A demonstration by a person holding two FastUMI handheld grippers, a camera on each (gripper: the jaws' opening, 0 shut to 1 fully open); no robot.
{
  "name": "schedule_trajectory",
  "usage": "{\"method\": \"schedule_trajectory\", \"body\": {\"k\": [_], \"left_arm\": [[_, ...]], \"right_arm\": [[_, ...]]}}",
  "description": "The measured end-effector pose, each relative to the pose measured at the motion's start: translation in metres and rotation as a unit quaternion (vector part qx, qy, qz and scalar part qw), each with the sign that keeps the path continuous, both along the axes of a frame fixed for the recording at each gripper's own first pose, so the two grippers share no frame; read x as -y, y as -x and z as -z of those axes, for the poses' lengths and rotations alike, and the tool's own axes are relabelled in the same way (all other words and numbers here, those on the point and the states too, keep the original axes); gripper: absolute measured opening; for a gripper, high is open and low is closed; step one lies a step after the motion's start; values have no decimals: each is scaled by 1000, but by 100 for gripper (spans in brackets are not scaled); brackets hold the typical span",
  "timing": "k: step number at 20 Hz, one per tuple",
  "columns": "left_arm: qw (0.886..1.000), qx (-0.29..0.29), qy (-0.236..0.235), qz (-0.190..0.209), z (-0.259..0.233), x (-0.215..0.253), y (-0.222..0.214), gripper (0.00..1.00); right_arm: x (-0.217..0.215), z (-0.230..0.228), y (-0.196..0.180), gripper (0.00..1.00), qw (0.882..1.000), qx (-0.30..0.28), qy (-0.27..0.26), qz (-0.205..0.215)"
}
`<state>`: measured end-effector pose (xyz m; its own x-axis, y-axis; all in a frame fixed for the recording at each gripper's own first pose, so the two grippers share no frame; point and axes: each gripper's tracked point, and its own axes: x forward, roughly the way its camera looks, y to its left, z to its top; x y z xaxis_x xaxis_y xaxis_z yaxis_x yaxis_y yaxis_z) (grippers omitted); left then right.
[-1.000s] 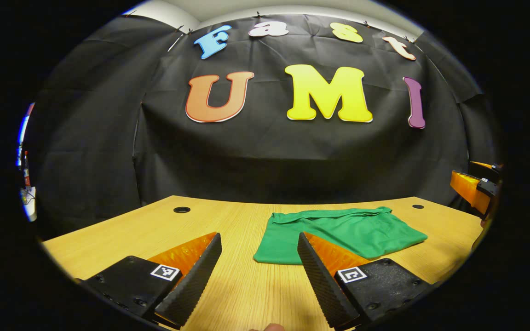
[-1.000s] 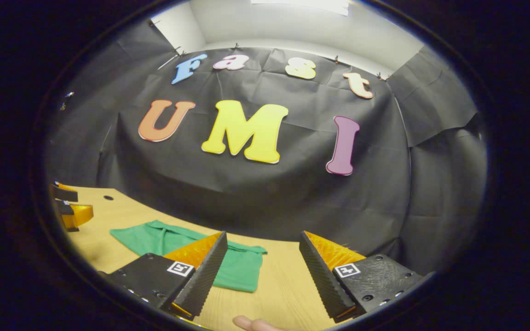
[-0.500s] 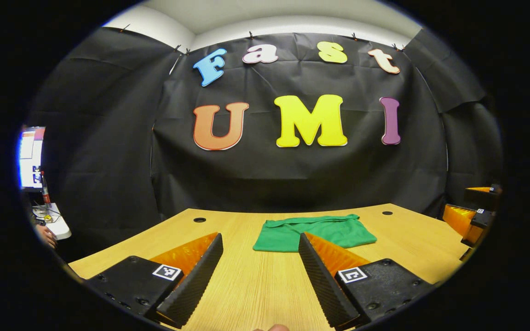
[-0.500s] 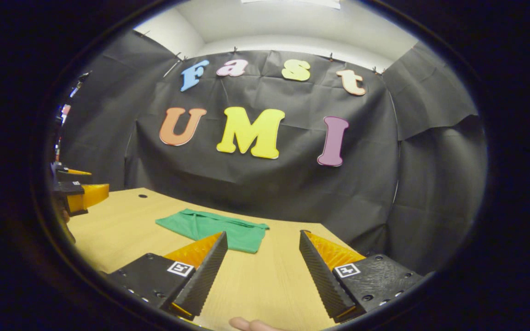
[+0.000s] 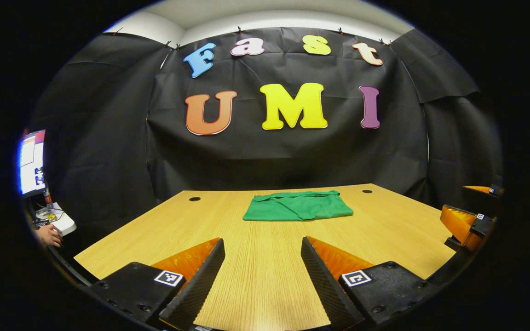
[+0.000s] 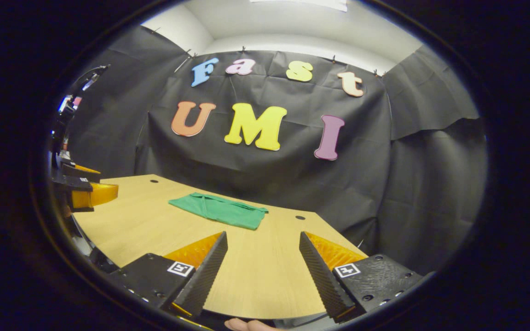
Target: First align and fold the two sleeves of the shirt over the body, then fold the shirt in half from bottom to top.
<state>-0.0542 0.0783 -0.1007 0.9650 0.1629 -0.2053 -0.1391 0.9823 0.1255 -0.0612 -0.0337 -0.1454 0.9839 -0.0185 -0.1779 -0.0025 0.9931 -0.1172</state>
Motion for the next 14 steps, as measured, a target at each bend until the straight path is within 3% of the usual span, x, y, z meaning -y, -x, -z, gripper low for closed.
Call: {"method": "schedule_trajectory", "body": {"k": [9,14], "left_arm": [[998,26,-38,42,-16,40,5,100],[997,50,-27,60,-23,52,10,100]], "right_arm": [[-2,-19,-2,95,1000,23,-1,0],[5,-4,0,95,1000,10,-19,1]]}}
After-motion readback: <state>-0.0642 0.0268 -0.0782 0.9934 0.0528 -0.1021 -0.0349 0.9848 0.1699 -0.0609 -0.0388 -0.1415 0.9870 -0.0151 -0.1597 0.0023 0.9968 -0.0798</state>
